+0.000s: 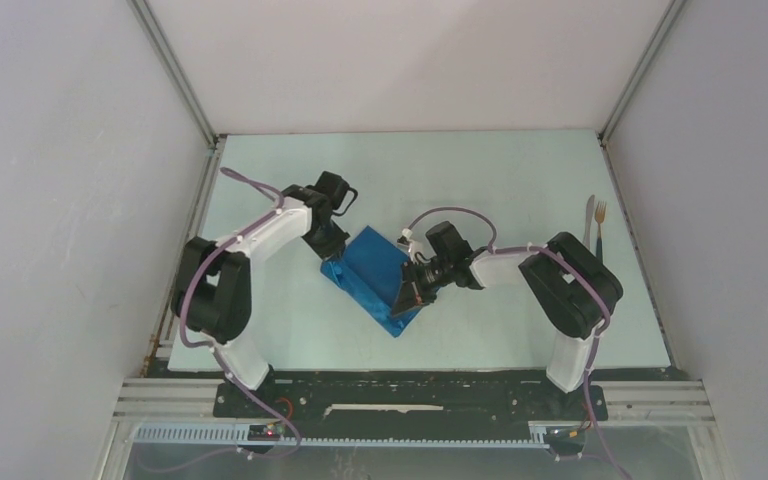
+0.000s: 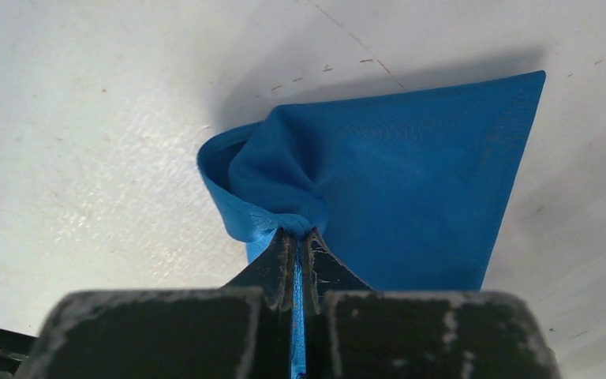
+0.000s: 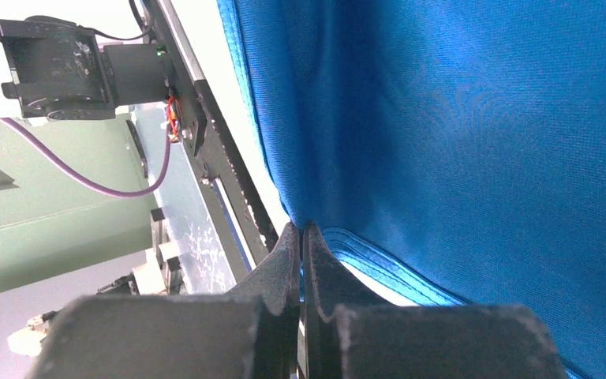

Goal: Fold the napkin into a case and place the utensils inside
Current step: Fold the 2/3-rectangle-folded napkin.

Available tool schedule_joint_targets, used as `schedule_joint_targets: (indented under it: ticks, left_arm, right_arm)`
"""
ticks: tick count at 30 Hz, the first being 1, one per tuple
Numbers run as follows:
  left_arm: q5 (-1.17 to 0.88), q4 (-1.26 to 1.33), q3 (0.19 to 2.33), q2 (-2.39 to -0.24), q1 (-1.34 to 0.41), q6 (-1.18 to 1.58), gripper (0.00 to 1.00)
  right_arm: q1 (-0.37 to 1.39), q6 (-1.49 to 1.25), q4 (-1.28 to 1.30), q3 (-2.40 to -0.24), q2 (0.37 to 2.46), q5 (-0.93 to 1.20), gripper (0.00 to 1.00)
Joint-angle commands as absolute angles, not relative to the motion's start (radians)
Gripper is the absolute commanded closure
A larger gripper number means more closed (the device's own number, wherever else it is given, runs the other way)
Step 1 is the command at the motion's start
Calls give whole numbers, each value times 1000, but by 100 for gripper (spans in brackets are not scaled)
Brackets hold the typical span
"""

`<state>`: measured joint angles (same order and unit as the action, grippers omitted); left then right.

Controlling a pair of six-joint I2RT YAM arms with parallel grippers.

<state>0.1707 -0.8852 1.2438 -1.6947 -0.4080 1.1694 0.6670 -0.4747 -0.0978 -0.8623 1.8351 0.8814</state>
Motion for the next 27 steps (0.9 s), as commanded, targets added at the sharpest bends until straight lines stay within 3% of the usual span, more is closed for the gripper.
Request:
schedule_joint_targets:
  ticks: [1, 27]
  left_arm:
    - [264, -884, 1325, -1760, -413, 1174, 100]
    - [218, -811, 1372, -1890, -414, 1148, 100]
  right_arm:
    - [659, -436, -45, -834, 1854, 896, 100]
    - [600, -330, 115, -891, 1846, 811, 100]
